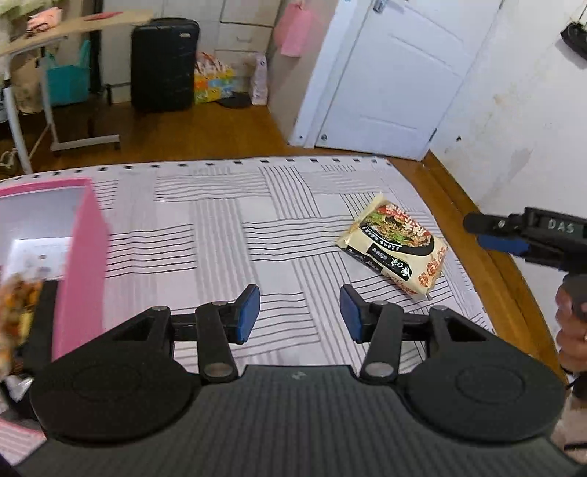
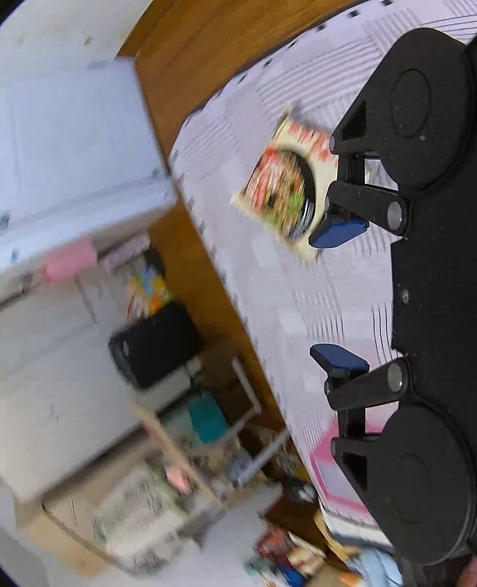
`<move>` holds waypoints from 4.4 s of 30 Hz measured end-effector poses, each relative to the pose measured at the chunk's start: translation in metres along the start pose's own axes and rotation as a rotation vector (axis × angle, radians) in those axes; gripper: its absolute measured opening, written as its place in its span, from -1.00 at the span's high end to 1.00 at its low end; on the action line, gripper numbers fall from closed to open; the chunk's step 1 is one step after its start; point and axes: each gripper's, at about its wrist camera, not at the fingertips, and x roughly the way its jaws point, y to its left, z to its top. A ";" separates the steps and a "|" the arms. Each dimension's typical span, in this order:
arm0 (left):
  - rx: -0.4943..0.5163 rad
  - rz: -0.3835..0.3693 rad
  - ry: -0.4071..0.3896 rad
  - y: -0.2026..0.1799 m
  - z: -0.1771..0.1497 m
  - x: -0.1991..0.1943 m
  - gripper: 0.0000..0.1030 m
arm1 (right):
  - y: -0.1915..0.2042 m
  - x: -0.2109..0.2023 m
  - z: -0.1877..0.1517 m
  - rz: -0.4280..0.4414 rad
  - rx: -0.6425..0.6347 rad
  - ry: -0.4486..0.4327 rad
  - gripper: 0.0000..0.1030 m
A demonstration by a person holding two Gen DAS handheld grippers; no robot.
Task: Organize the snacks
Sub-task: 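Move both tools to the cream noodle-snack pack on the bed, then close both tools on the cream noodle-snack pack, then lift the noodle pack with both tools and carry it over the pink box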
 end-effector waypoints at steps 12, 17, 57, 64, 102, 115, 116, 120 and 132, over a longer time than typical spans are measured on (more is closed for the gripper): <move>-0.038 -0.070 0.103 -0.036 0.036 0.155 0.08 | -0.093 0.073 -0.008 -0.218 0.273 0.044 -0.23; -0.047 -0.082 0.098 -0.046 0.055 0.207 0.08 | -0.120 0.101 -0.015 -0.134 0.440 0.114 -0.23; -0.097 -0.219 0.230 -0.080 0.056 0.268 0.03 | -0.079 0.141 -0.013 -0.155 -0.077 0.070 -0.58; -0.078 -0.163 0.238 -0.083 0.050 0.251 0.03 | -0.070 0.136 -0.015 -0.116 -0.062 0.098 -0.46; -0.193 0.086 0.187 -0.020 -0.064 0.000 0.03 | 0.104 -0.008 -0.136 -0.030 -0.267 0.223 -0.39; -0.239 0.118 0.071 0.014 -0.105 -0.113 0.03 | 0.190 -0.071 -0.178 0.038 -0.397 0.172 -0.39; -0.250 0.129 0.056 0.019 -0.107 -0.123 0.03 | 0.198 -0.074 -0.180 0.046 -0.415 0.166 -0.39; -0.259 0.159 0.012 0.035 -0.109 -0.155 0.03 | 0.229 -0.084 -0.184 0.084 -0.455 0.151 -0.39; -0.347 0.177 -0.063 0.130 -0.073 -0.209 0.03 | 0.323 -0.058 -0.161 0.218 -0.584 0.119 -0.39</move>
